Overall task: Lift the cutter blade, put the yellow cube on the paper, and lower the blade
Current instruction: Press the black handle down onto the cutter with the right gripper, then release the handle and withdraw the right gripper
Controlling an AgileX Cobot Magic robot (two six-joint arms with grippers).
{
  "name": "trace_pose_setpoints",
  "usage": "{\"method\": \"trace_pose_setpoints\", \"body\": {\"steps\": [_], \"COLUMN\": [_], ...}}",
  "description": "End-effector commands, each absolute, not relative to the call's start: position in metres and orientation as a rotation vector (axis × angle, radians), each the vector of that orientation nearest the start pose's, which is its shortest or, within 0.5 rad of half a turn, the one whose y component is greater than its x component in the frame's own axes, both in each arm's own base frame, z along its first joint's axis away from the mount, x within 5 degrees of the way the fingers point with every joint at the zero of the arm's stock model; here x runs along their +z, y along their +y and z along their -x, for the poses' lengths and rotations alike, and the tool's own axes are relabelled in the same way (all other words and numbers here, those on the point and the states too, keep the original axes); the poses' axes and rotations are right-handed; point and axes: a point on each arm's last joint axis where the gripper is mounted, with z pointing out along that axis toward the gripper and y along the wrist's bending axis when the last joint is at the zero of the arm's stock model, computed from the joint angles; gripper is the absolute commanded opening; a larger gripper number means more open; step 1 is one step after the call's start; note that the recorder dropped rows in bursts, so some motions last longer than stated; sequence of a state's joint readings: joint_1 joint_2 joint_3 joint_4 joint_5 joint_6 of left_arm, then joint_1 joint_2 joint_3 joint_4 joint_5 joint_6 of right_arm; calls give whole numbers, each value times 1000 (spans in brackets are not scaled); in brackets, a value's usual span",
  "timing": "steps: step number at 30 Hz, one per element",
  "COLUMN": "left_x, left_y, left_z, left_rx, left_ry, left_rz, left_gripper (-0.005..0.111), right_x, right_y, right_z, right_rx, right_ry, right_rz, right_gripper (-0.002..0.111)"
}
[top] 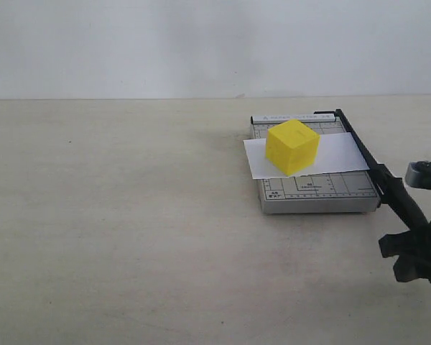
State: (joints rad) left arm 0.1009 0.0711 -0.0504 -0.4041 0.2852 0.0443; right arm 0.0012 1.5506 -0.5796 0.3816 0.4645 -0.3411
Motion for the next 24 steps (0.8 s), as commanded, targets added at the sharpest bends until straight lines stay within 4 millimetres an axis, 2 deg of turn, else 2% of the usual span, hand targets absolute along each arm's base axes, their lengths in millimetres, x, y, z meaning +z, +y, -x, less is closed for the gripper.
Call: {"method": "trace_pose_setpoints", "body": {"steps": [1,10,13,15,17,18,19,20,21,23,24], "left_x": [202,202,202,202,202,202,202,202,202,202,202], "left_y": [-5,-5,-5,-5,-5,-5,-5,-5,-5,-5,-5], "left_z": [-59,-59,-59,-59,-59,-59,-59,-59,-59,-59,-59], "left_rx": [-280,-280,-280,-280,-280,-280,-280,-280,-280,-280,-280], "left_ry": [1741,1741,1741,1741,1741,1741,1741,1741,1741,1741,1741], "left_rz": [308,308,308,308,308,308,308,308,308,308,308], "left_gripper": [4,4,4,4,4,4,4,4,4,4,4], "right_x": [140,141,150,165,192,214,224,243,252,279,281], "right_y": [15,16,17,17,16,16,16,17,17,17,18], "right_z": [-232,-229,-228,-228,-225,-219,-214,-204,-197,-160,-144], "right_rx": [231,249,267,271,247,251,254,259,264,262,257], "right_ry": [2866,2893,2889,2879,2848,2809,2780,2699,2650,2362,2260], "right_rz": [32,38,35,59,63,60,59,33,21,11,23], "right_gripper": [49,49,49,49,49,49,49,46,40,2,0]}}
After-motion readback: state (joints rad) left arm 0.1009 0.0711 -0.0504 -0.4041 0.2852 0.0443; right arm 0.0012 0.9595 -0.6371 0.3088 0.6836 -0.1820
